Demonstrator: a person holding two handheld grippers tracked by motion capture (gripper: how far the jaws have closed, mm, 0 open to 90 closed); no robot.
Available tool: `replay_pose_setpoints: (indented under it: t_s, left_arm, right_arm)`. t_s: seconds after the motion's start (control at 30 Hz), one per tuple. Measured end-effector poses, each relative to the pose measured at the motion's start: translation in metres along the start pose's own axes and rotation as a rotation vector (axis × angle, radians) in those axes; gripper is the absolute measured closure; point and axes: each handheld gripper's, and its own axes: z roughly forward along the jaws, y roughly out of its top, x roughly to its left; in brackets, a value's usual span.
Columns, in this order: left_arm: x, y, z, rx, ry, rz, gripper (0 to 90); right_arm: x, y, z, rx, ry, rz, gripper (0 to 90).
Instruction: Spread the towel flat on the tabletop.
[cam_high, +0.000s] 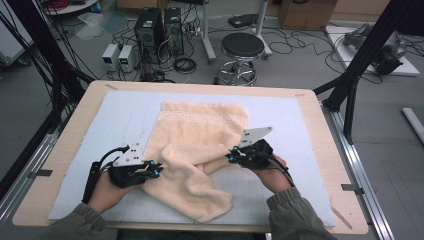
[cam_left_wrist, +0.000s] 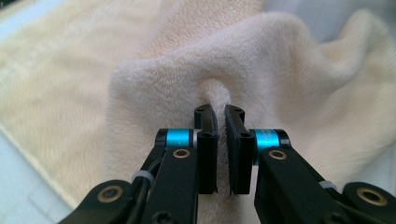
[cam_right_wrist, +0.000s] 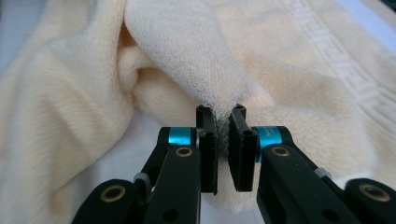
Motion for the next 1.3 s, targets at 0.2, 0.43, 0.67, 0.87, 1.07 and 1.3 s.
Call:
replay_pose_setpoints:
  t_s: [0.2,0.43,0.67,0.87,1.07,1.3]
  left_arm:
    - [0.002,0.017,0.003,-0.015,-0.005,0.032,84.1]
    - [0.063,0.000,0.027,0.065,0.134,-0.114,84.4]
    - [0.092,-0.016,0.044,0.084,0.160,-0.224,81.3]
    - [0.075,-0.006,0.022,0.036,0.169,-0.158,65.6]
    - [0.058,-0.011,-0.013,0.003,0.200,-0.108,58.6]
    - [0.038,-0.034,-0.011,0.031,0.161,-0.101,59.1]
  right_arm:
    - [-0.003,-0.001,-0.036,0.021,-0.012,0.031,84.0]
    - [-0.055,0.001,0.003,0.073,-0.072,0.130,84.0]
    - [-0.091,-0.015,0.039,0.119,-0.113,0.220,79.5]
    - [-0.075,-0.004,0.018,0.042,-0.109,0.176,63.4]
    - [-0.038,0.003,-0.008,-0.007,-0.118,0.087,57.3]
    - [-0.003,0.005,0.003,0.001,-0.034,0.031,56.0]
